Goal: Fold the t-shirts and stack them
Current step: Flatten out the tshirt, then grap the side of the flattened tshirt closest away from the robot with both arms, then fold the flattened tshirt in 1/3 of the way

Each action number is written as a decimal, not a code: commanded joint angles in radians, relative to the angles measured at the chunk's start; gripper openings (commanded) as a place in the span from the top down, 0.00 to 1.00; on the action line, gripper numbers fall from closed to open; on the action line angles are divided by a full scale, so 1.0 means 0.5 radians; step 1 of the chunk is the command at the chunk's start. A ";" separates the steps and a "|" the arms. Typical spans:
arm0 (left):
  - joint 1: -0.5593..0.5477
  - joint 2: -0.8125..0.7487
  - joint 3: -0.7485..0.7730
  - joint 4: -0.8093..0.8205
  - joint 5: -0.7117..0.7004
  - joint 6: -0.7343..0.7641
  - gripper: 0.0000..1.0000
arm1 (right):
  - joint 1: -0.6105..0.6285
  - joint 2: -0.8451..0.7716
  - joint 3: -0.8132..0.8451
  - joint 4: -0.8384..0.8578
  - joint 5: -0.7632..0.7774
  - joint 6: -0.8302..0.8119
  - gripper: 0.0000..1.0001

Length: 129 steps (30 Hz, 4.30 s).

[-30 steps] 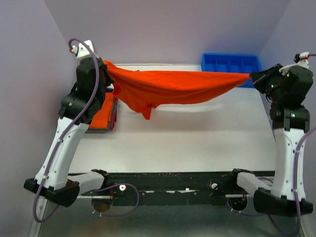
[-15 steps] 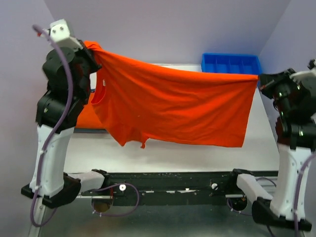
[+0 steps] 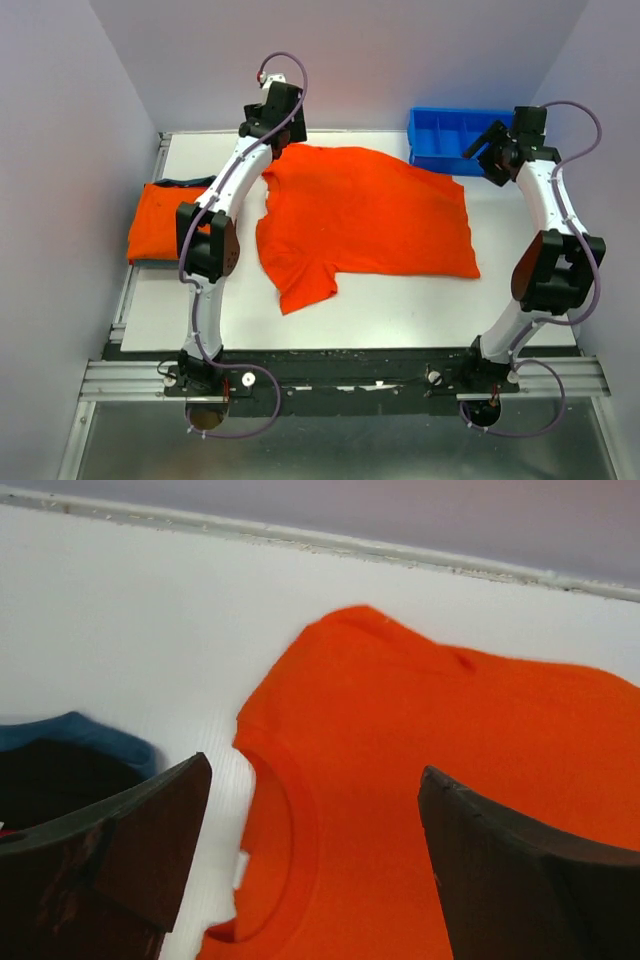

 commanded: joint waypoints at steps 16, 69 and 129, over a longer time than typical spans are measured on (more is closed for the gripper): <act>-0.110 -1.713 -2.238 0.282 0.200 -0.734 0.14 | -0.016 -1.273 -1.742 0.193 0.554 0.400 0.43; -0.708 -1.466 -2.939 0.525 0.477 -1.369 0.49 | -0.139 -1.058 -2.010 0.439 0.257 0.523 0.99; -0.254 0.004 -0.138 -0.270 -0.045 -0.258 1.00 | -0.139 0.033 -0.743 0.098 0.045 0.713 0.99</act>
